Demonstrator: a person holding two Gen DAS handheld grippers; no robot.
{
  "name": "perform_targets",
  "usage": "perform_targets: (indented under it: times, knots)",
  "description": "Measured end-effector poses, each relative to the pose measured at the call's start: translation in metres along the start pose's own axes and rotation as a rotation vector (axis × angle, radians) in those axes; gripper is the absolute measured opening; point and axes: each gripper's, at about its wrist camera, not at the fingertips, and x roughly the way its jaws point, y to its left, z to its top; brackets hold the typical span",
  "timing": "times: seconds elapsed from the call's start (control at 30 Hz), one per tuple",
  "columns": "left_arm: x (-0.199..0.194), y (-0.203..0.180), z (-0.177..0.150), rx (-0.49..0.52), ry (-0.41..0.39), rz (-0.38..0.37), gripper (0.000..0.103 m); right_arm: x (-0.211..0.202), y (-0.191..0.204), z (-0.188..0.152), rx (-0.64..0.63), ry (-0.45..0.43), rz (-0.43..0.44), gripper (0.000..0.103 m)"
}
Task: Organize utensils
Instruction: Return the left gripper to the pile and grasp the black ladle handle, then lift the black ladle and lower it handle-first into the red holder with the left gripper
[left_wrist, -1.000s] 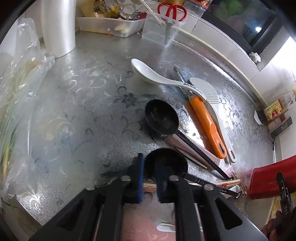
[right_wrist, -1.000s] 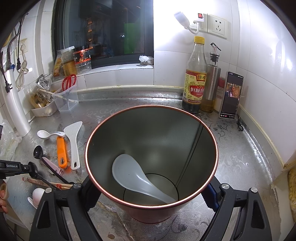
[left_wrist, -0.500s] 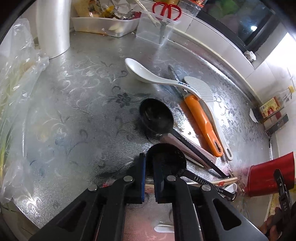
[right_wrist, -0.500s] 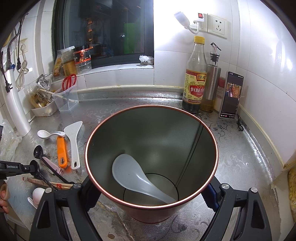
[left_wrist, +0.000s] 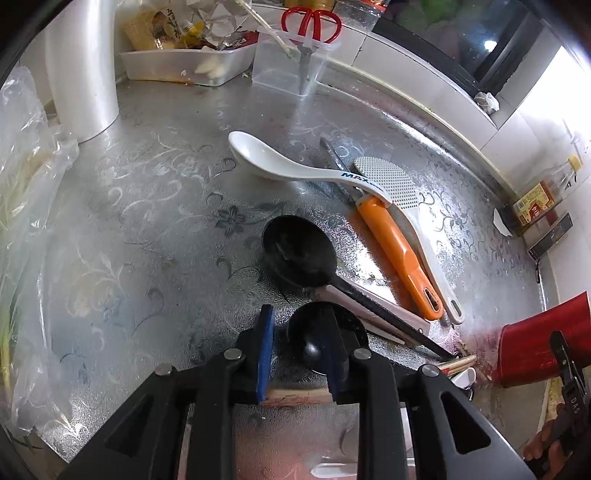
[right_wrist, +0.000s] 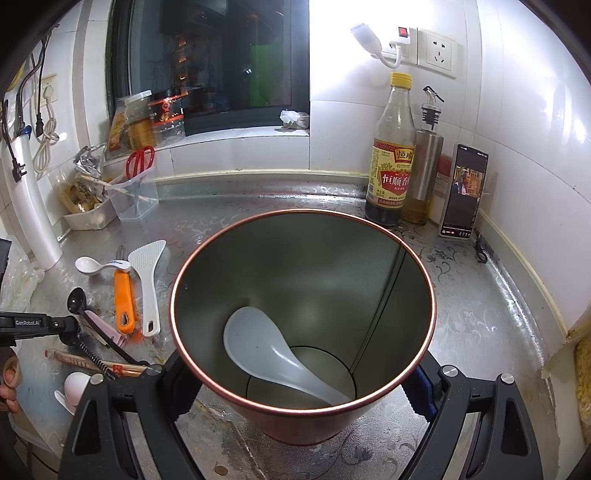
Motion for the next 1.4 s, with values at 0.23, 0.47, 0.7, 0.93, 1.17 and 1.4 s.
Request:
perform_targets:
  times: [0.23, 0.47, 0.7, 0.93, 1.17, 1.4]
  knots:
    - [0.002, 0.001, -0.002, -0.015, -0.015, -0.004, 0.008, 0.000, 0.000, 0.000, 0.000, 0.000, 0.000, 0.091]
    - [-0.017, 0.004, -0.004, -0.020, -0.077, -0.017, 0.007, 0.000, 0.000, 0.000, 0.000, 0.000, 0.000, 0.091]
    - [-0.058, -0.009, 0.003, 0.023, -0.194, -0.028, 0.007, 0.000, 0.000, 0.000, 0.001, 0.000, 0.000, 0.091]
    - [-0.092, -0.025, 0.011, 0.073, -0.280, -0.035, 0.007, 0.000, 0.000, 0.000, 0.001, 0.000, 0.000, 0.091]
    - [-0.122, -0.036, 0.020, 0.084, -0.352, -0.069, 0.007, 0.000, 0.000, 0.000, 0.000, 0.000, 0.000, 0.091]
    - [-0.149, -0.057, 0.039, 0.101, -0.426, -0.105, 0.007, 0.000, 0.001, 0.001, -0.001, 0.002, -0.003, 0.091]
